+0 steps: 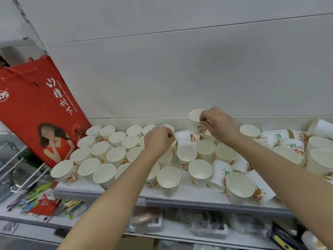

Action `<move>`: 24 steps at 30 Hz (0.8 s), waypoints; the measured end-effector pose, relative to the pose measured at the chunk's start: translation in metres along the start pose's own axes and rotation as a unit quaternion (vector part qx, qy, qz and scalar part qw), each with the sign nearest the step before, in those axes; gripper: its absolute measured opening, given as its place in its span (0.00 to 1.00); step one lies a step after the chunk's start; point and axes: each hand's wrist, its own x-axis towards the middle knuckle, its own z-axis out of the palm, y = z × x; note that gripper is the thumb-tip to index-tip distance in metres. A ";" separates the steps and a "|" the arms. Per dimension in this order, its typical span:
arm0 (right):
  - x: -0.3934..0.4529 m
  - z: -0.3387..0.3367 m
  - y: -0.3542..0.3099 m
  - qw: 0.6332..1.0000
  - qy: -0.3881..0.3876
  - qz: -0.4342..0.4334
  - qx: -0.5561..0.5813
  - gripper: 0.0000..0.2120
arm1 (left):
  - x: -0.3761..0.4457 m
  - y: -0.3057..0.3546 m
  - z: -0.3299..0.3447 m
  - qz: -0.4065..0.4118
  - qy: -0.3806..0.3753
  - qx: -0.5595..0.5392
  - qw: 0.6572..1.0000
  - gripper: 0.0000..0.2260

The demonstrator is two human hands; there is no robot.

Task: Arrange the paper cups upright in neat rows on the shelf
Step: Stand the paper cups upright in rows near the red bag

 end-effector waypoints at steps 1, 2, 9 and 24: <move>-0.006 -0.006 0.000 1.000 0.011 0.022 0.016 0.02 | 0.012 0.005 0.006 -0.006 -0.018 0.022 1.000 0.06; -0.013 -0.012 0.000 0.999 0.020 0.035 0.026 0.02 | 0.022 0.009 0.012 -0.012 -0.035 0.049 0.998 0.06; -0.061 -0.039 0.000 0.997 0.057 0.056 0.022 0.05 | 0.057 0.034 0.041 -0.012 -0.082 0.177 0.981 0.21; -0.111 -0.081 -0.066 0.984 0.144 0.040 0.099 0.03 | 0.064 0.050 0.044 -0.122 -0.142 -0.012 0.982 0.15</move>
